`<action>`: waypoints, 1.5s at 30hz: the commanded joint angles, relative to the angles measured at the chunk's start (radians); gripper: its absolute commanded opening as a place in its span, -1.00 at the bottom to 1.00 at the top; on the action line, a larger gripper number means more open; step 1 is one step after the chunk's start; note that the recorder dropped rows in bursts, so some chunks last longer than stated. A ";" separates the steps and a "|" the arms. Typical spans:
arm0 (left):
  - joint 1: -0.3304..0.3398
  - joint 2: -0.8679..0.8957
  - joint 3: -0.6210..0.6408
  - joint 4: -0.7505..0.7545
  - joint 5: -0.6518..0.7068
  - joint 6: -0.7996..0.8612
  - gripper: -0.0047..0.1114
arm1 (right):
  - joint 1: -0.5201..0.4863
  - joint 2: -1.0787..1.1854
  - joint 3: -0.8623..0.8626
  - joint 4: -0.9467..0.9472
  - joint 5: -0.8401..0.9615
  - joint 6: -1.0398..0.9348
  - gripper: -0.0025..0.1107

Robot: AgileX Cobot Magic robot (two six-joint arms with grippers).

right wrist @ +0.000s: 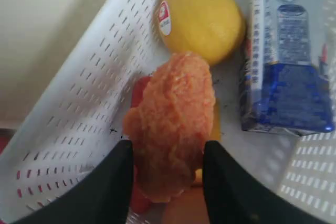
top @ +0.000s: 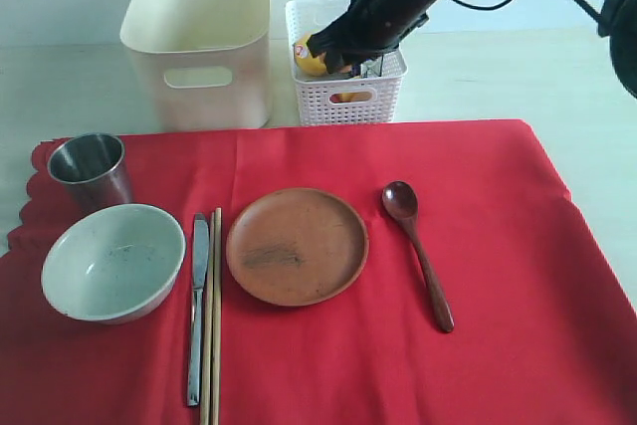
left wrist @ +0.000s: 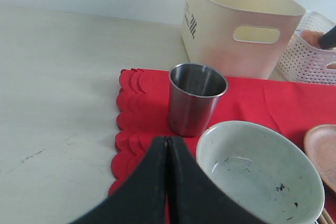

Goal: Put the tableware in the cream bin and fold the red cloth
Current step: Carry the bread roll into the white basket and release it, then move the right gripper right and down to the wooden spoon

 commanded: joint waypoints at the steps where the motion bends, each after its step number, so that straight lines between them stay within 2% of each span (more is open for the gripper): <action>1: 0.001 -0.006 0.004 -0.007 -0.008 -0.001 -0.92 | -0.003 0.019 -0.004 0.025 -0.029 -0.032 -0.69; 7: 0.001 -0.006 0.004 -0.007 -0.008 -0.001 -0.92 | -0.003 0.005 -0.004 0.025 -0.029 -0.039 -0.07; 12: 0.001 -0.006 0.004 -0.007 -0.008 -0.001 -0.92 | -0.003 -0.029 -0.004 0.025 -0.015 -0.046 0.31; 14: 0.001 -0.006 0.004 -0.007 -0.008 -0.001 -0.92 | -0.003 -0.050 -0.004 0.019 0.007 -0.048 0.40; 27: 0.001 -0.006 0.004 -0.007 -0.008 -0.001 -0.92 | -0.003 -0.276 -0.004 -0.004 0.192 -0.013 0.33; 39: 0.001 -0.006 0.004 -0.007 -0.008 0.001 -0.92 | -0.003 -0.419 -0.004 -0.115 0.473 0.127 0.32; 45: 0.001 -0.006 0.004 -0.007 -0.008 0.001 -0.92 | -0.003 -0.512 0.139 -0.179 0.473 0.165 0.32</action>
